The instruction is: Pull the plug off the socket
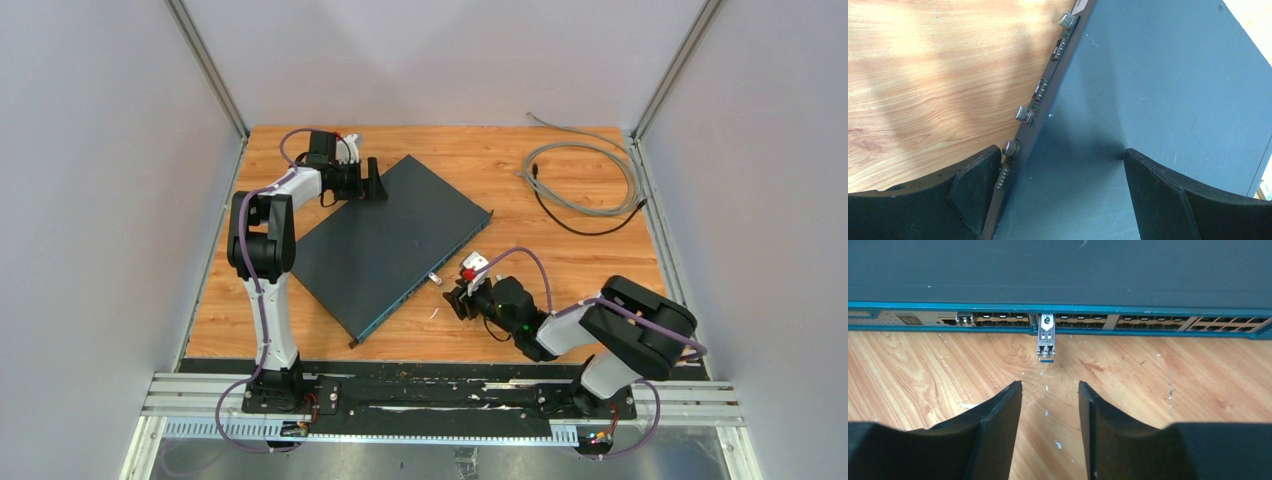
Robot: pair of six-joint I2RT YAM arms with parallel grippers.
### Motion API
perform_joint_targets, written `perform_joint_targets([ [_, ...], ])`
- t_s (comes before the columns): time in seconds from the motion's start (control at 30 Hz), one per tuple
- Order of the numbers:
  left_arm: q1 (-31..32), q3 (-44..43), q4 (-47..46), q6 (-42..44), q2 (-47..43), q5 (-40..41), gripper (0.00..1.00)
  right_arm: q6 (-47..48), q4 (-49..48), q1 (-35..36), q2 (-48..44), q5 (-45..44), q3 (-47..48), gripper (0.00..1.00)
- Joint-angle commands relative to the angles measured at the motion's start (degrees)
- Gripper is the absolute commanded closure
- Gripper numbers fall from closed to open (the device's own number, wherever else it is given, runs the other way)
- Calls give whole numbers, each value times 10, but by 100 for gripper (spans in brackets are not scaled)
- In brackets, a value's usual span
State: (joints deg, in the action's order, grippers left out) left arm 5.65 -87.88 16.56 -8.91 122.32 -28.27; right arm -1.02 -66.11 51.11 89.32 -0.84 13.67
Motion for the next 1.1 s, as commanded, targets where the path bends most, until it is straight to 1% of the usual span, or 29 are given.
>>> perform_joint_targets([
  [0.0, 9, 19, 119, -9, 36, 11, 7, 7, 106, 3, -59, -27, 22, 44],
  [0.07, 9, 19, 119, -9, 36, 11, 7, 22, 171, 2, -80, -22, 50, 36],
  [0.1, 9, 19, 119, -9, 36, 11, 7, 24, 205, 2, -87, -21, 65, 34],
  [0.17, 9, 20, 119, -9, 36, 10, 7, 28, 249, 3, -90, -29, 92, 33],
  [0.23, 9, 19, 119, -8, 36, 10, 7, 45, 273, 2, -81, -30, 117, 31],
  [0.4, 9, 19, 120, -8, 35, 9, 7, 58, 355, -5, -18, -19, 203, 31],
  [0.5, 9, 19, 121, -6, 35, 9, 7, 55, 377, -7, 10, -14, 232, 32],
  [0.7, 8, 19, 121, -6, 34, 8, 7, 40, 383, -12, 30, -10, 248, 32],
  [0.77, 7, 19, 121, -6, 34, 7, 7, 37, 386, -16, 41, -5, 255, 33],
  [0.83, 7, 19, 121, -5, 34, 7, 7, 38, 383, -19, 51, -1, 259, 39],
  [0.9, 7, 19, 121, -6, 34, 6, 7, 38, 374, -20, 56, -1, 261, 48],
  [1.0, 7, 19, 119, -6, 34, 5, 8, 34, 368, -22, 50, 18, 260, 80],
  [1.03, 6, 20, 120, -6, 34, 5, 8, 33, 368, -22, 44, 20, 255, 88],
  [1.07, 6, 19, 120, -5, 35, 4, 8, 34, 370, -22, 34, 24, 250, 93],
])
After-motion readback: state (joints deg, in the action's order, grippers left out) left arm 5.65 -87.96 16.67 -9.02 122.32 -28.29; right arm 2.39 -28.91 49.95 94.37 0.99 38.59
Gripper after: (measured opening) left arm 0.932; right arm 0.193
